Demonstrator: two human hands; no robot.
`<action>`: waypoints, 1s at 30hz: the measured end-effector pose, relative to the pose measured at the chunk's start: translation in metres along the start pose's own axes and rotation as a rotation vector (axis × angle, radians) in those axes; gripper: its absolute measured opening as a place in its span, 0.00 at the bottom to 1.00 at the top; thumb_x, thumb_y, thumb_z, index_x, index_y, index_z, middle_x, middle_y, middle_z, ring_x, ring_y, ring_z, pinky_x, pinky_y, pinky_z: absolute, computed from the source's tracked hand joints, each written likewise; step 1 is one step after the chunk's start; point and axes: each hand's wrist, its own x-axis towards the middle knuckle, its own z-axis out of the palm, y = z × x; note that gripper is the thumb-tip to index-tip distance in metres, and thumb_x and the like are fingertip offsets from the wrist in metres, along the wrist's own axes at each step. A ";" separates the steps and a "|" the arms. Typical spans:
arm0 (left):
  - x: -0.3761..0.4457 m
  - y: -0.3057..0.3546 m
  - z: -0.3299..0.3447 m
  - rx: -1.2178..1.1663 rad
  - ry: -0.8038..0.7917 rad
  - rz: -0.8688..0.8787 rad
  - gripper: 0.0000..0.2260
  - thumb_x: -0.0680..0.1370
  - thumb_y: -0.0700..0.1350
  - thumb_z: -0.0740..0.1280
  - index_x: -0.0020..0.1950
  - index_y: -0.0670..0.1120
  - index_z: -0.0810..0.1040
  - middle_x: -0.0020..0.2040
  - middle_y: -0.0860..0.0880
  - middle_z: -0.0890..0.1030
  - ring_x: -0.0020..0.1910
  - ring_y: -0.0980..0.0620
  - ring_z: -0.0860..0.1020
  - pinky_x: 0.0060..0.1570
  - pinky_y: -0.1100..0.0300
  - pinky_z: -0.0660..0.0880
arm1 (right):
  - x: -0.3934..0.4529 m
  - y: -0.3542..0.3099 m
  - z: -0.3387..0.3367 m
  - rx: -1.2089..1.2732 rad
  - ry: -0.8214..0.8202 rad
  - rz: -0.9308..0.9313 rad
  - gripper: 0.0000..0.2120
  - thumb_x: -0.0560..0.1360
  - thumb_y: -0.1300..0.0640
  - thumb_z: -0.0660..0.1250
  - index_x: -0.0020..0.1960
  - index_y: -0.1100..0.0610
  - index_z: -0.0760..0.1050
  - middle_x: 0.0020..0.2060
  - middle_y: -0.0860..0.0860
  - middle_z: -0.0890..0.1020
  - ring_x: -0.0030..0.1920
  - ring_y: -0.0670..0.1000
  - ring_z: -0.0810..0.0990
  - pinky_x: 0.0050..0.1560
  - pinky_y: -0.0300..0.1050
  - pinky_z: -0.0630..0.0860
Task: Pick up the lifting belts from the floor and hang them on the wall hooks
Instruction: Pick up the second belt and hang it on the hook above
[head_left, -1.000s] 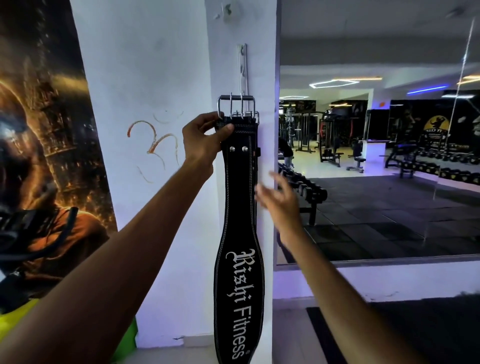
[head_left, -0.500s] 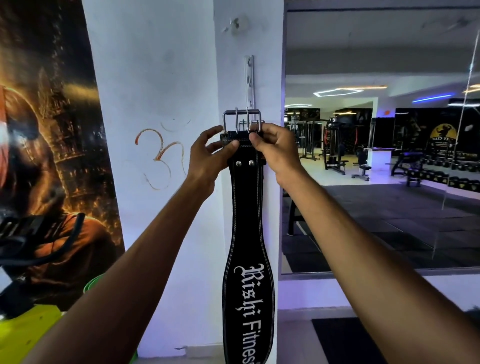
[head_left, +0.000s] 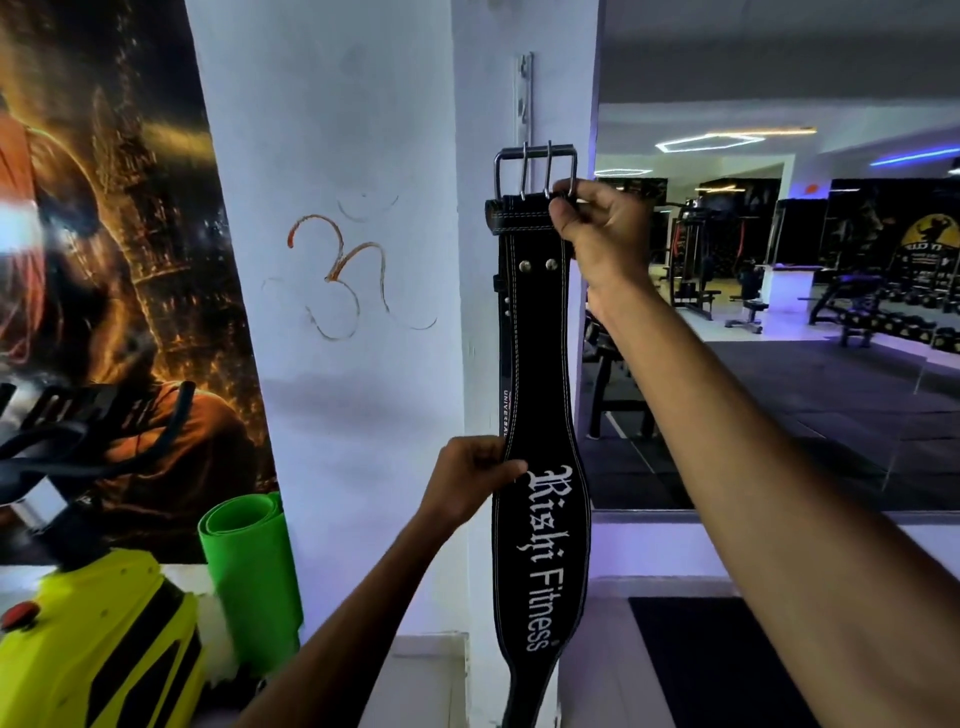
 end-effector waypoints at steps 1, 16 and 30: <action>0.005 0.007 -0.002 -0.025 0.027 0.027 0.02 0.74 0.38 0.75 0.42 0.40 0.84 0.37 0.52 0.85 0.38 0.57 0.82 0.44 0.64 0.78 | -0.002 0.002 0.000 -0.008 -0.005 0.006 0.12 0.73 0.68 0.70 0.56 0.65 0.79 0.43 0.55 0.84 0.38 0.39 0.80 0.45 0.31 0.78; 0.010 0.001 0.005 -0.019 0.103 0.088 0.14 0.70 0.59 0.72 0.47 0.50 0.82 0.41 0.56 0.84 0.40 0.55 0.81 0.49 0.46 0.81 | -0.014 0.016 -0.023 0.023 0.041 0.044 0.13 0.72 0.68 0.71 0.57 0.65 0.77 0.41 0.52 0.83 0.38 0.42 0.80 0.44 0.31 0.79; 0.140 0.152 0.008 -0.028 0.352 0.449 0.08 0.80 0.42 0.67 0.58 0.50 0.80 0.46 0.50 0.83 0.49 0.50 0.83 0.61 0.43 0.79 | 0.020 0.054 -0.049 -0.074 -0.080 -0.017 0.17 0.73 0.61 0.70 0.58 0.45 0.78 0.47 0.54 0.85 0.44 0.50 0.83 0.46 0.41 0.79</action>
